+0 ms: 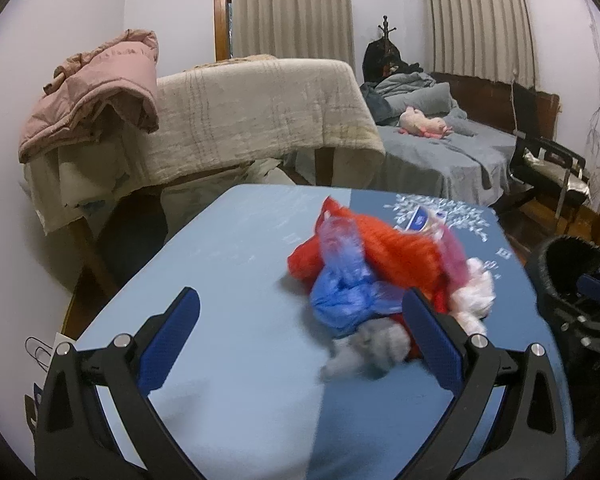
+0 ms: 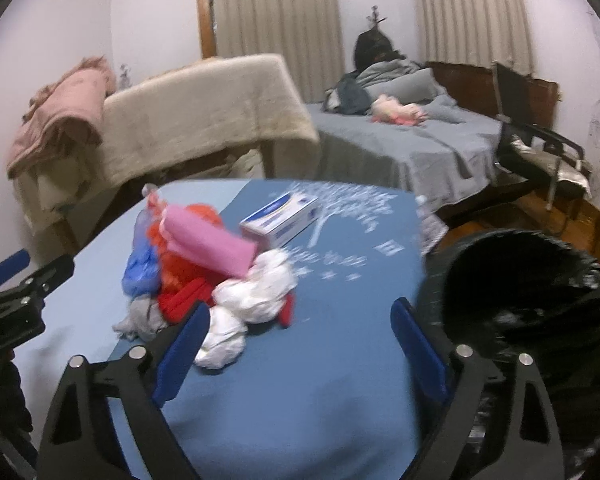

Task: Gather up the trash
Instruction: 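Reach both tools to the trash pile and grasp white tissues with each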

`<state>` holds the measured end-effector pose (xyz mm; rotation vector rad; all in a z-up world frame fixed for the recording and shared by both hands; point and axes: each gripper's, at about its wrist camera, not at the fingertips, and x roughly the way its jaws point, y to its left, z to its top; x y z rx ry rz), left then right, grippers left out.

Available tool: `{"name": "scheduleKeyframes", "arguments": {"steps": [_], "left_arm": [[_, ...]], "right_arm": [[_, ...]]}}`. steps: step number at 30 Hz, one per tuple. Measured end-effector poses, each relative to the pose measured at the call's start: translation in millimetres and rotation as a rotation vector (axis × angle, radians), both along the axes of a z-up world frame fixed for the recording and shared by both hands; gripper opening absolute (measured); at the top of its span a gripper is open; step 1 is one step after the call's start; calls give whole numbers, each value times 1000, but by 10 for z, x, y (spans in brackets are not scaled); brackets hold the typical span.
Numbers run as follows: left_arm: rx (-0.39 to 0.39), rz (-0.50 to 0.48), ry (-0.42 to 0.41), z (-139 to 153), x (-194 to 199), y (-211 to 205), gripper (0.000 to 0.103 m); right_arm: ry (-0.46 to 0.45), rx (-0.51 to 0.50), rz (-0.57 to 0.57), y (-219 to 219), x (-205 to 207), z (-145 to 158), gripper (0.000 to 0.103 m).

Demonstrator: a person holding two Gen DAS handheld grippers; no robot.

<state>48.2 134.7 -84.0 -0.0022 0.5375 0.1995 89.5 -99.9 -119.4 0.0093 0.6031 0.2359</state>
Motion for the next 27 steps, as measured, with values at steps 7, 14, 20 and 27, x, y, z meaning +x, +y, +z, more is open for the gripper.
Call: {"name": "scheduleKeyframes", "arguments": {"steps": [7, 14, 20, 27], "left_arm": [[-9, 18, 34, -217, 82, 180, 98], [-21, 21, 57, -321, 145, 279, 98], [-33, -1, 72, -351, 183, 236, 98], [-54, -58, 98, -381, 207, 55, 85]], "right_arm": [[77, -33, 64, 351, 159, -279, 76], [163, -35, 147, 517, 285, -444, 52], [174, -28, 235, 605, 241, -442, 22], [167, -12, 224, 439, 189, -352, 15]]}}
